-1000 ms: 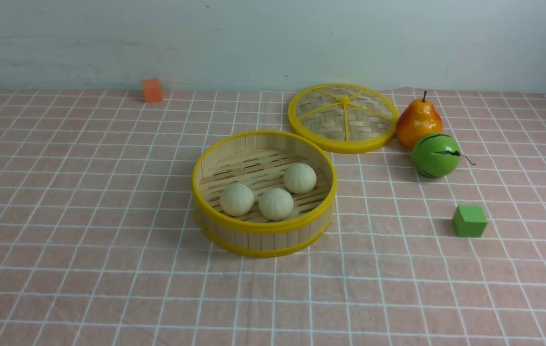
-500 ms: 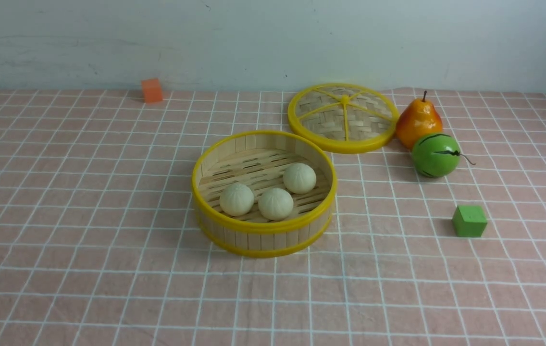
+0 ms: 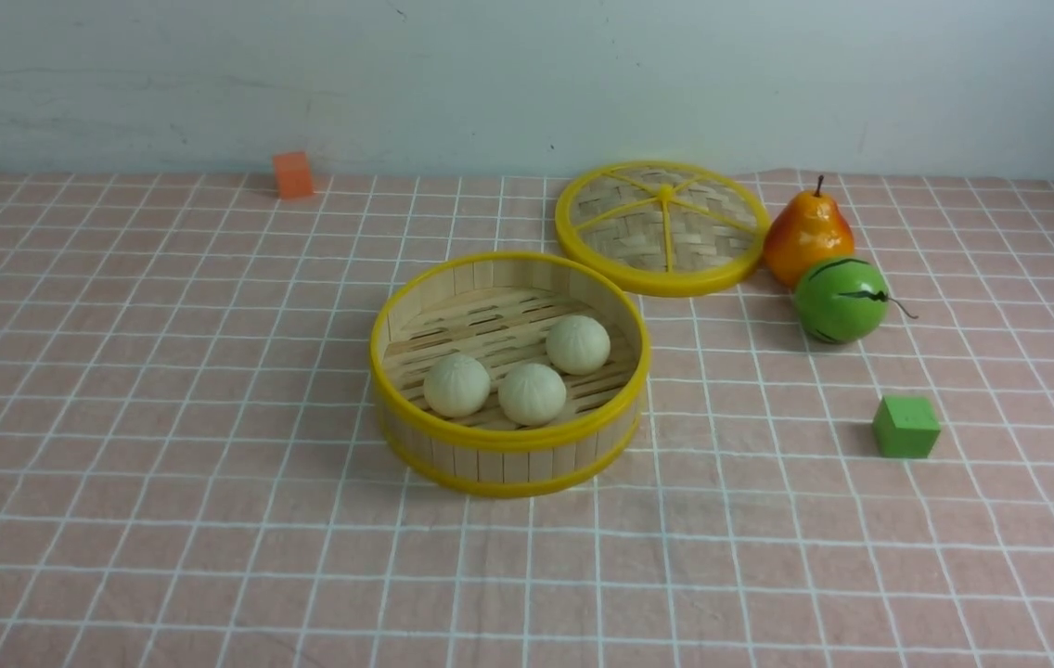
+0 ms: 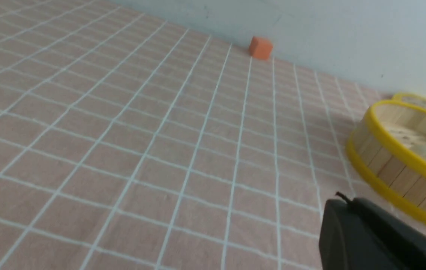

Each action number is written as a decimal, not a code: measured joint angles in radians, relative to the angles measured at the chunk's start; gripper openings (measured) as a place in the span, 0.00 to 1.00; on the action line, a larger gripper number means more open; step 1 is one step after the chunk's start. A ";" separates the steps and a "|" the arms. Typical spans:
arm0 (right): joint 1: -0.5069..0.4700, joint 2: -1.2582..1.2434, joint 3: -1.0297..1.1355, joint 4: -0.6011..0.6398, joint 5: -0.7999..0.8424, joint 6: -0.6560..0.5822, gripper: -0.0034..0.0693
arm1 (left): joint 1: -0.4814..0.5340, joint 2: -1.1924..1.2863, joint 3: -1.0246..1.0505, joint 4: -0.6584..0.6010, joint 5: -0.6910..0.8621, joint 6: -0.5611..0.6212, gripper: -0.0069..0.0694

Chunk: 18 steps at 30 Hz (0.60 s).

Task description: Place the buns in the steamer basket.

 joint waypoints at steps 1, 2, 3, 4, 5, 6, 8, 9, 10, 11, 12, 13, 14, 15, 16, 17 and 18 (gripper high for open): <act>0.000 0.000 0.000 0.000 0.001 0.000 0.12 | 0.000 0.000 0.000 -0.001 0.017 0.015 0.07; 0.000 0.000 0.000 0.000 0.001 0.000 0.12 | 0.000 0.000 0.000 -0.006 0.032 0.031 0.07; 0.000 0.000 0.000 0.000 0.001 0.000 0.13 | 0.000 0.000 0.000 -0.012 0.044 0.042 0.07; 0.000 0.000 0.000 0.001 0.001 0.000 0.13 | 0.000 0.000 0.000 -0.029 0.069 0.065 0.07; 0.000 0.000 0.000 0.001 0.001 0.000 0.13 | 0.000 0.000 0.000 -0.032 0.076 0.067 0.07; 0.000 0.000 0.000 0.001 0.001 0.000 0.13 | 0.000 0.000 0.000 -0.061 0.104 0.081 0.07; 0.000 0.000 0.000 0.001 0.001 0.000 0.13 | 0.000 0.000 0.001 -0.091 0.137 0.086 0.07; 0.000 0.000 0.000 0.001 0.001 0.000 0.14 | 0.000 0.000 0.002 -0.099 0.140 0.088 0.07; 0.000 0.000 0.000 0.001 0.001 0.000 0.14 | 0.000 0.000 0.002 -0.102 0.143 0.089 0.07; 0.000 0.000 0.000 0.001 0.001 0.000 0.14 | 0.000 0.000 0.002 -0.108 0.142 0.090 0.07; 0.000 0.000 0.000 0.001 0.001 0.000 0.15 | 0.000 0.000 0.002 -0.110 0.142 0.090 0.07; 0.000 0.000 0.000 0.001 0.001 0.000 0.15 | 0.000 0.000 0.002 -0.111 0.142 0.091 0.07; 0.000 0.000 0.000 0.001 0.001 0.000 0.15 | 0.000 0.000 0.002 -0.112 0.142 0.093 0.07; 0.000 0.000 0.000 0.001 0.001 0.000 0.15 | 0.000 0.000 0.002 -0.112 0.142 0.092 0.07; 0.000 0.000 0.000 0.001 0.001 0.000 0.15 | 0.000 0.000 0.002 -0.112 0.142 0.092 0.07; 0.000 0.000 0.000 0.001 0.001 0.000 0.15 | 0.000 0.000 0.002 -0.112 0.142 0.092 0.07; 0.000 0.000 0.000 0.001 0.001 0.000 0.15 | 0.000 0.000 0.002 -0.112 0.142 0.092 0.07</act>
